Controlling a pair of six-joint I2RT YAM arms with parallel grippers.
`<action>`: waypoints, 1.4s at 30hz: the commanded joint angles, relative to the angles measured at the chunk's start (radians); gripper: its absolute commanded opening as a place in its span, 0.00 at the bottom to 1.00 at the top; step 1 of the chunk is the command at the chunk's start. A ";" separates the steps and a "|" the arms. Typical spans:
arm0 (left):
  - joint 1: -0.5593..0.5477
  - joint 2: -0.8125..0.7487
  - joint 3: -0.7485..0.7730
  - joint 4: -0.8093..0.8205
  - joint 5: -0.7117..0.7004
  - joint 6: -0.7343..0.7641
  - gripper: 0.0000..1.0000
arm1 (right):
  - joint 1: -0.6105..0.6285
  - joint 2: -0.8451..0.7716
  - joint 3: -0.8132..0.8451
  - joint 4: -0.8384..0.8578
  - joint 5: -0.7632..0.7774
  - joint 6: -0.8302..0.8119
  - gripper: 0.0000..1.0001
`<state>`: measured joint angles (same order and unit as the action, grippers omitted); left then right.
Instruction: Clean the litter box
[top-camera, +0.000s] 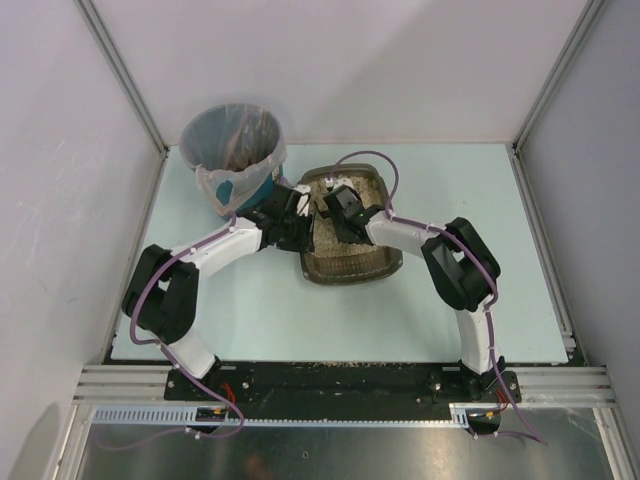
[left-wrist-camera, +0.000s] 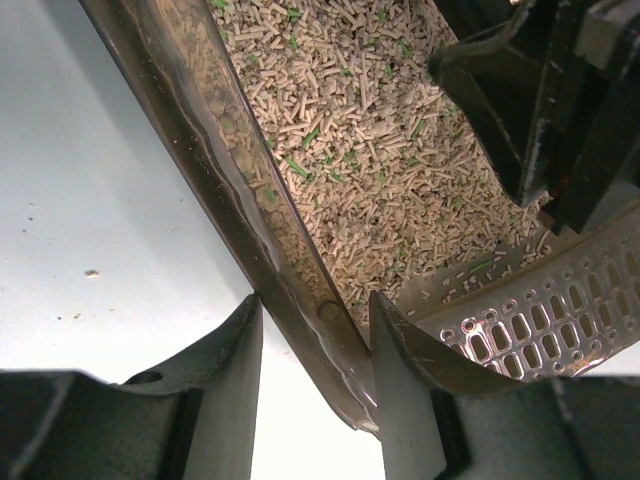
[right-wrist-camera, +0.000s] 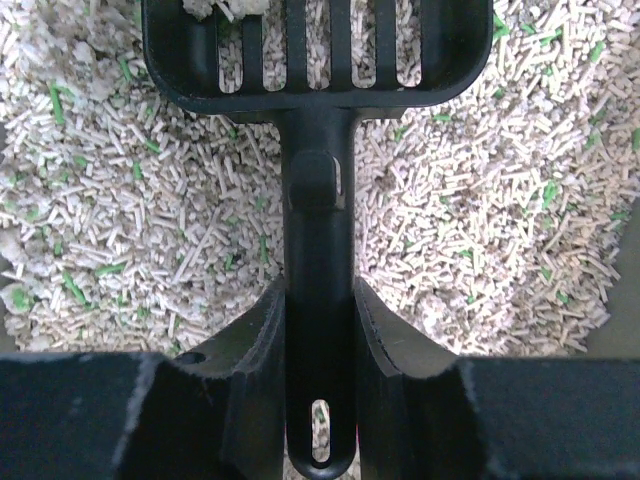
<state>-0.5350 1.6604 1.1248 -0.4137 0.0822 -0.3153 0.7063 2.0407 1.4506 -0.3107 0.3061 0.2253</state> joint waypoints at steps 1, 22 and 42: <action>-0.023 -0.004 -0.033 -0.060 0.067 0.050 0.30 | -0.018 0.016 -0.021 0.203 0.039 0.009 0.00; -0.006 -0.148 -0.011 -0.062 0.099 0.019 0.78 | 0.056 -0.252 -0.300 0.340 0.080 -0.001 0.00; 0.003 -0.473 -0.020 -0.059 -0.022 0.033 0.84 | 0.153 -0.577 -0.636 0.540 0.183 0.006 0.00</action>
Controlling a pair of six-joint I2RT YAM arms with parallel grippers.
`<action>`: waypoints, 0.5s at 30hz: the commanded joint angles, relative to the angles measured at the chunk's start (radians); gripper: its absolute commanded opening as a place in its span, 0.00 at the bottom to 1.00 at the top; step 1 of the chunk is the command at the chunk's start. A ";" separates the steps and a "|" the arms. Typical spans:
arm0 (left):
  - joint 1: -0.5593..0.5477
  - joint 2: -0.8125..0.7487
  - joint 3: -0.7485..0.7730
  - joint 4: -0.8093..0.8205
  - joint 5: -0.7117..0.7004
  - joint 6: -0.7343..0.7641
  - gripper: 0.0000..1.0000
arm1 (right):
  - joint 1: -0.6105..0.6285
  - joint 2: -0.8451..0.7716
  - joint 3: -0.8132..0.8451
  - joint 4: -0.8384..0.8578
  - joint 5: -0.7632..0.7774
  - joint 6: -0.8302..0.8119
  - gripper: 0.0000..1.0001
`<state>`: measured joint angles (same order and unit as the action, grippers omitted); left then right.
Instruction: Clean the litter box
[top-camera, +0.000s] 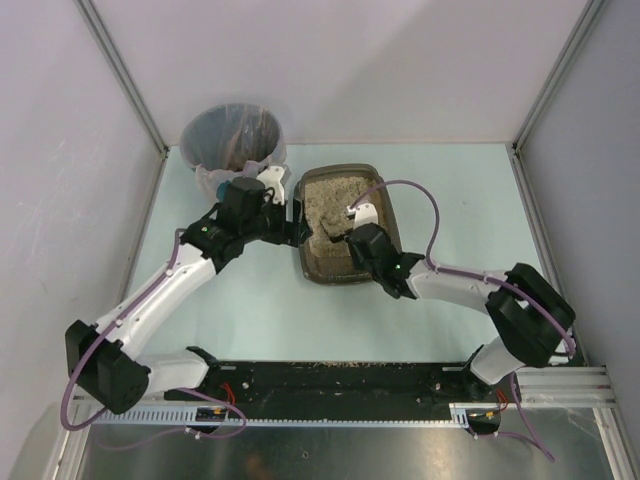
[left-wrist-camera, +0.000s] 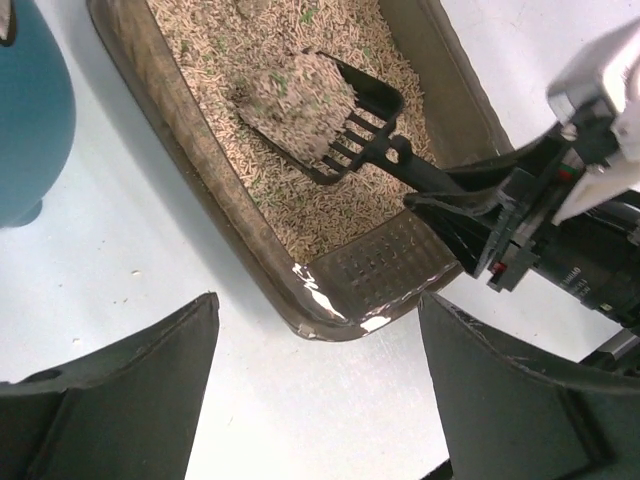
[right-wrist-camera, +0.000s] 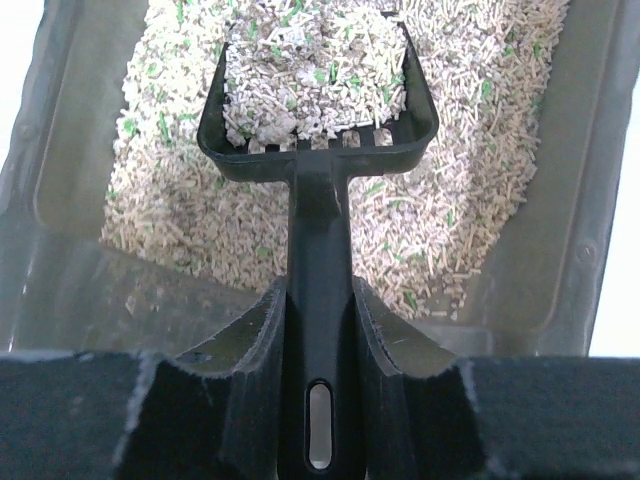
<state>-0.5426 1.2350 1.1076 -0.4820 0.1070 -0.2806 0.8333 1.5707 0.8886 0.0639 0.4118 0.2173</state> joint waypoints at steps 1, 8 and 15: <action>0.016 -0.052 -0.003 0.010 -0.047 -0.003 0.84 | 0.030 -0.122 -0.092 0.178 0.085 0.017 0.00; 0.116 -0.058 -0.026 0.017 0.005 -0.038 0.85 | 0.075 -0.216 -0.178 0.234 0.134 0.027 0.00; 0.156 -0.074 -0.025 0.019 0.000 -0.031 0.85 | 0.113 -0.305 -0.211 0.281 0.200 -0.015 0.00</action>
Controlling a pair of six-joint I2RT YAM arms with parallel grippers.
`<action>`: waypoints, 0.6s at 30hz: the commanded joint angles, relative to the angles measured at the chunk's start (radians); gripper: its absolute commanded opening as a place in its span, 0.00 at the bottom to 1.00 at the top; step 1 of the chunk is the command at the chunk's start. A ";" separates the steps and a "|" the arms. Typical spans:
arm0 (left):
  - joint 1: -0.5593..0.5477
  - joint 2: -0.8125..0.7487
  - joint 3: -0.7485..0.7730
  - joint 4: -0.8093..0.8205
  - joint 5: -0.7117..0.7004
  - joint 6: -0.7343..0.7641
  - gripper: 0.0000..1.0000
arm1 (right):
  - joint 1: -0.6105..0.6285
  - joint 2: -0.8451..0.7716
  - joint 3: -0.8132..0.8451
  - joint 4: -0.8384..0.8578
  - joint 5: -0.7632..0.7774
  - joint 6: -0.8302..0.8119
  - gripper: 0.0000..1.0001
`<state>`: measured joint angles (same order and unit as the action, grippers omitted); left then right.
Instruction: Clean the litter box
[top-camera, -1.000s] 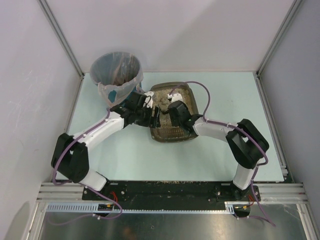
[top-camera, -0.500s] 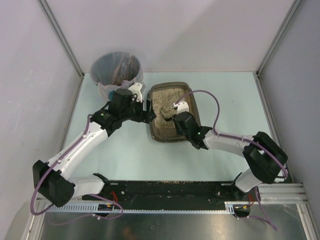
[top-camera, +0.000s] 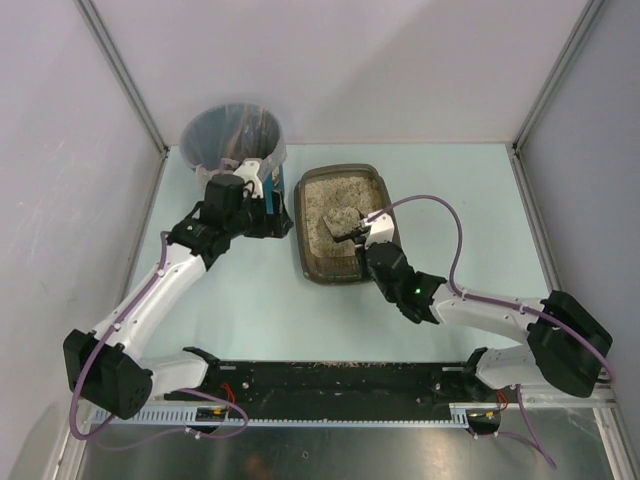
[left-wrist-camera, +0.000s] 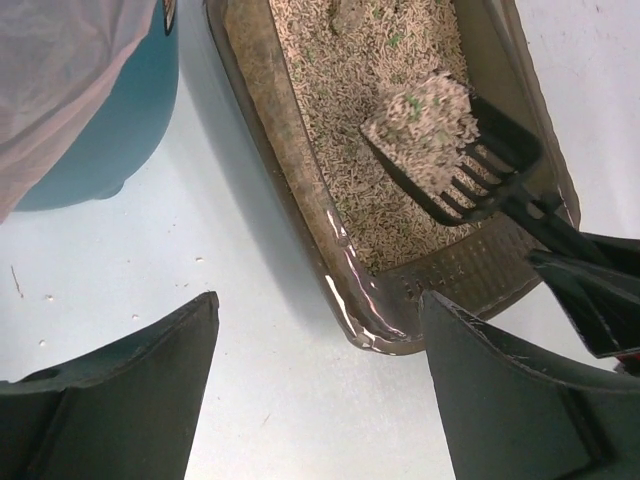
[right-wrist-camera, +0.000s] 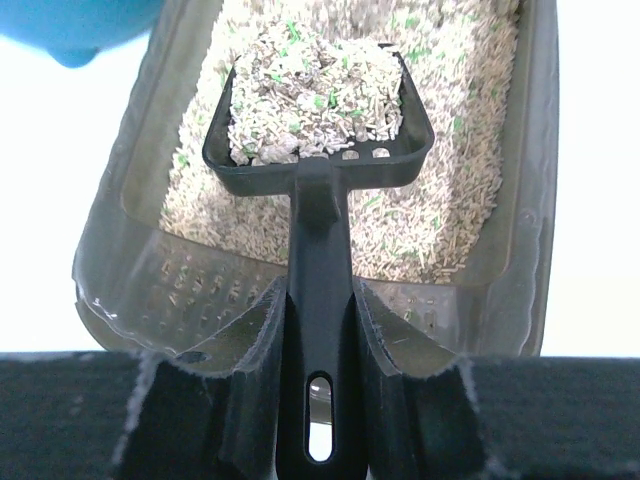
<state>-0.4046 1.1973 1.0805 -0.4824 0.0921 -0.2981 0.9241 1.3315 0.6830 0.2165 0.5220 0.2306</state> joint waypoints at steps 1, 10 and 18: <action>0.024 -0.038 0.002 0.019 0.014 -0.012 0.85 | 0.028 -0.074 -0.005 0.133 0.102 -0.036 0.00; 0.044 -0.031 0.010 0.021 0.021 -0.013 0.86 | 0.081 -0.110 -0.051 0.195 0.179 -0.082 0.00; 0.046 -0.042 0.001 0.019 0.023 -0.015 0.86 | 0.087 -0.147 -0.071 0.242 0.228 -0.057 0.00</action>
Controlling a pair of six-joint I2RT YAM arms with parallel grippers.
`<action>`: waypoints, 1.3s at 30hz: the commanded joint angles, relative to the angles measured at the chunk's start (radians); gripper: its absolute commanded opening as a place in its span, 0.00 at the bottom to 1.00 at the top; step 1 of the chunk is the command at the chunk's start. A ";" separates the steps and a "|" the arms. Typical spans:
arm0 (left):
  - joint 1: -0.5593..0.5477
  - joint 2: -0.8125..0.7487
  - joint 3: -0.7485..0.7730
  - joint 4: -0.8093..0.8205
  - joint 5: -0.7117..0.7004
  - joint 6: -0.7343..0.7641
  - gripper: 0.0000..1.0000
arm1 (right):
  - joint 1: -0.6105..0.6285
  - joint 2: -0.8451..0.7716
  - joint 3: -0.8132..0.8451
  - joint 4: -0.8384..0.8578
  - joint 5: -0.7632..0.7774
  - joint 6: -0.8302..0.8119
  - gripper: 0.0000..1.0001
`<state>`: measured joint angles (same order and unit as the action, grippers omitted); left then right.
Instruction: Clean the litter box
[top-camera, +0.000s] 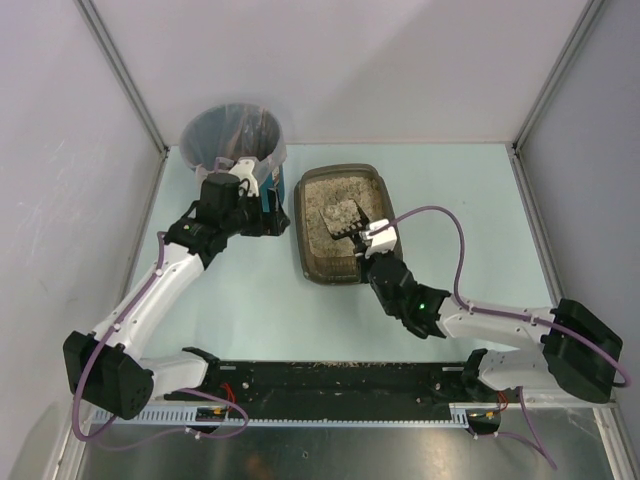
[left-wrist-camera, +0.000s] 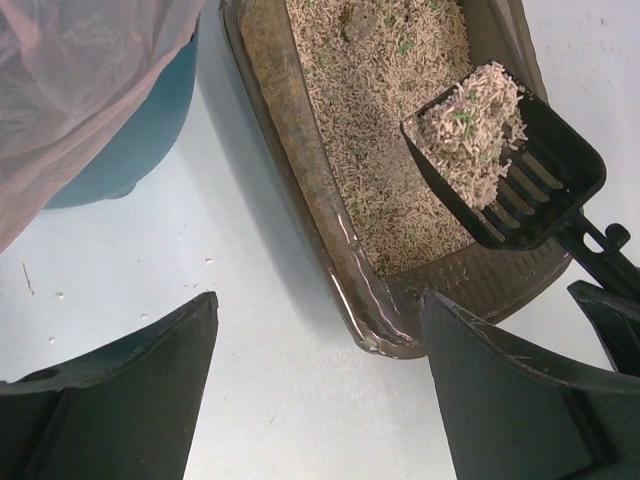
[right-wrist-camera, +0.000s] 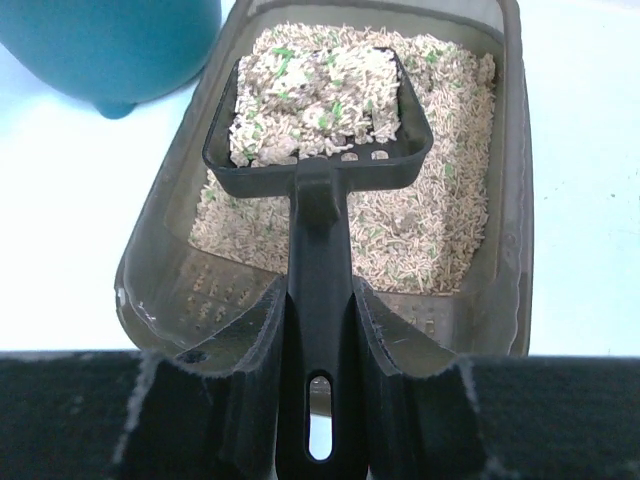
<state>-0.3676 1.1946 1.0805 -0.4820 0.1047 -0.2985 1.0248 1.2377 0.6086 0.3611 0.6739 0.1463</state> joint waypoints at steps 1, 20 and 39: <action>0.009 -0.046 0.001 0.019 0.007 -0.021 0.86 | -0.011 -0.055 0.002 0.108 0.041 0.006 0.00; 0.041 -0.018 0.269 -0.032 -0.131 0.013 0.93 | 0.015 -0.061 0.033 0.151 0.030 -0.058 0.00; 0.220 -0.029 0.320 -0.073 -0.149 -0.022 0.95 | 0.023 -0.057 0.103 0.036 0.071 -0.032 0.00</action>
<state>-0.1520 1.1969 1.3693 -0.5564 -0.0246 -0.3180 1.0283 1.1847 0.6495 0.3580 0.7498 0.1551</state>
